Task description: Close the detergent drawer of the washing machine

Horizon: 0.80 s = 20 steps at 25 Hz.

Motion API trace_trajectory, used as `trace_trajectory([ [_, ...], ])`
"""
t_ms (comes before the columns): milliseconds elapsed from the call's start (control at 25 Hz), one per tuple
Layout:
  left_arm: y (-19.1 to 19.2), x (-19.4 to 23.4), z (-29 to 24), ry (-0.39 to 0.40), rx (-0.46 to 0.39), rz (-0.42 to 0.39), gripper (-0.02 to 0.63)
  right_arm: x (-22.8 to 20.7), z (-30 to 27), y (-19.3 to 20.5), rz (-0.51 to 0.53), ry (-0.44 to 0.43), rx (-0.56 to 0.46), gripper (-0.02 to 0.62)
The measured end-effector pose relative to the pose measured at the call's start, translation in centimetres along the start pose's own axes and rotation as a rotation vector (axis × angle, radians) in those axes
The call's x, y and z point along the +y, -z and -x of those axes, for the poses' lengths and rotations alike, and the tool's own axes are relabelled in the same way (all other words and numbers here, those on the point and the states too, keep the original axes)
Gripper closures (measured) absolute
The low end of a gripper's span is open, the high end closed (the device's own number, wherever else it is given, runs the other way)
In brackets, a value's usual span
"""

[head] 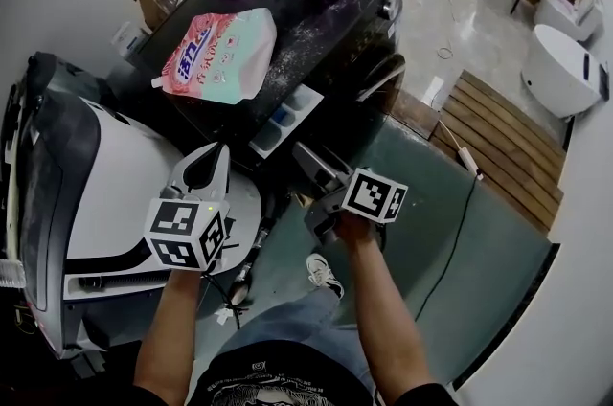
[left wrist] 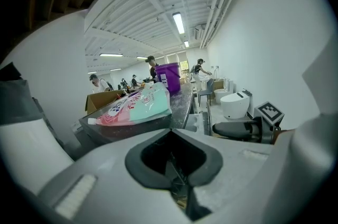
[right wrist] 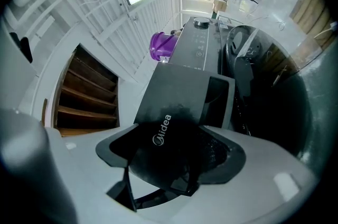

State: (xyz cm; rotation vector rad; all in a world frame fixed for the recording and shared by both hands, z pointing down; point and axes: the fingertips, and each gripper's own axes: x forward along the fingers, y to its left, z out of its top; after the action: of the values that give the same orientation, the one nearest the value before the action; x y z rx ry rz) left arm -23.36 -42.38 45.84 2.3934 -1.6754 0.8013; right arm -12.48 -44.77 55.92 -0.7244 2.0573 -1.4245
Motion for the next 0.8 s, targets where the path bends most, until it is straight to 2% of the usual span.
trace_trajectory([
  [800, 0.4, 3.2, -0.8, 0.003, -0.022, 0.045, 0.606, -0.2, -4.6, 0.7, 0.025, 0.046, 0.071, 0.259],
])
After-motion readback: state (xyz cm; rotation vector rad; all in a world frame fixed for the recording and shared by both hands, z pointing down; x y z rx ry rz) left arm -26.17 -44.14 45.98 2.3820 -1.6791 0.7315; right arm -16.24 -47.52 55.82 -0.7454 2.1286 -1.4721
